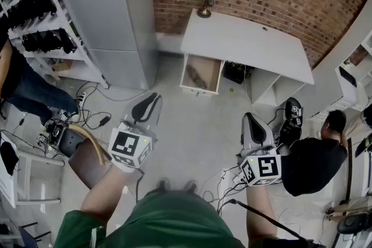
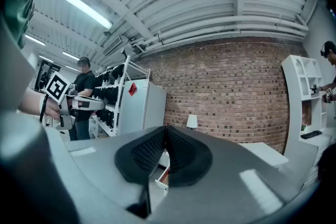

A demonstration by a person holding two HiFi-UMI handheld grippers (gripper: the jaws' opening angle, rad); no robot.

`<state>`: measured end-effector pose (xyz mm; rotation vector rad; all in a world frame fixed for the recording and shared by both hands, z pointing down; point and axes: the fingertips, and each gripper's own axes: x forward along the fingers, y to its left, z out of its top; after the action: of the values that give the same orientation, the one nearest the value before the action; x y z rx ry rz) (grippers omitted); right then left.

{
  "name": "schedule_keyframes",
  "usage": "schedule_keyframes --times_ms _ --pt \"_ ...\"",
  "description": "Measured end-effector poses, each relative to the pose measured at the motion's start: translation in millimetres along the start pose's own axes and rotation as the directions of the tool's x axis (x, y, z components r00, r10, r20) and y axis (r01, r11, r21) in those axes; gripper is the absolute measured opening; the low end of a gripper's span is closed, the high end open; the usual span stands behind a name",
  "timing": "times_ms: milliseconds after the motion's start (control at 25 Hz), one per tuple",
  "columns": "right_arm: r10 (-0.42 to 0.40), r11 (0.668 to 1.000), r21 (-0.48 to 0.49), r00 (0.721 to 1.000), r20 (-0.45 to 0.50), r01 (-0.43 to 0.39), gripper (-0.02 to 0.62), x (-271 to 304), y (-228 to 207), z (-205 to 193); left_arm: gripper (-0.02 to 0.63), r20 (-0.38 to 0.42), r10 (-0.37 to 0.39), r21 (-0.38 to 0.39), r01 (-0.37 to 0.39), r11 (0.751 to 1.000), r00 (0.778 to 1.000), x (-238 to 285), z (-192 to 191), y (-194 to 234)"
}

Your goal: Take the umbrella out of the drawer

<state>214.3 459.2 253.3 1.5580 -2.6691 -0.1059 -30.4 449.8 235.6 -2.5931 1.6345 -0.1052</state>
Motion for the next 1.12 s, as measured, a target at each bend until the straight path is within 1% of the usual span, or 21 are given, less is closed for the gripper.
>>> schedule_keyframes --times_ms 120,400,520,680,880,1000,1040,1120 --pt "0.004 1.0 0.003 1.0 0.0 -0.004 0.002 -2.8 -0.6 -0.9 0.041 -0.003 0.003 0.001 -0.003 1.0 1.0 -1.5 -0.9 -3.7" --pt "0.011 0.999 0.046 1.0 0.002 -0.011 0.002 -9.9 -10.5 -8.0 0.041 -0.008 0.017 -0.001 -0.017 1.0 1.0 0.0 -1.5 -14.2" --pt "0.004 0.997 0.075 1.0 0.011 -0.005 0.002 -13.3 -21.8 -12.7 0.041 -0.012 0.029 -0.011 -0.029 1.0 1.0 3.6 -3.9 -19.7" --pt "0.009 0.997 0.081 1.0 0.017 -0.01 0.003 -17.9 -40.4 -18.2 0.046 -0.02 0.05 -0.031 -0.05 0.998 0.999 10.9 -6.3 -29.3" --pt "0.011 0.995 0.099 1.0 0.004 -0.011 0.003 -20.6 -57.5 -27.8 0.062 -0.024 0.072 -0.022 -0.072 0.997 0.997 14.0 -9.6 -41.6" --pt "0.022 0.996 0.088 1.0 0.003 -0.023 0.005 -19.3 -62.3 -29.1 0.073 -0.034 0.089 -0.026 -0.09 0.996 0.995 18.3 -15.4 -42.1" --pt "0.027 0.996 0.081 1.0 0.004 -0.027 0.024 -16.7 -64.5 -29.1 0.082 -0.035 0.092 -0.029 -0.093 0.995 0.995 21.9 -16.1 -40.8" --pt "0.027 0.997 0.079 1.0 -0.002 -0.026 0.095 -8.9 -68.4 -31.1 0.108 -0.038 0.09 -0.031 -0.091 0.995 0.995 30.6 -18.6 -36.4"
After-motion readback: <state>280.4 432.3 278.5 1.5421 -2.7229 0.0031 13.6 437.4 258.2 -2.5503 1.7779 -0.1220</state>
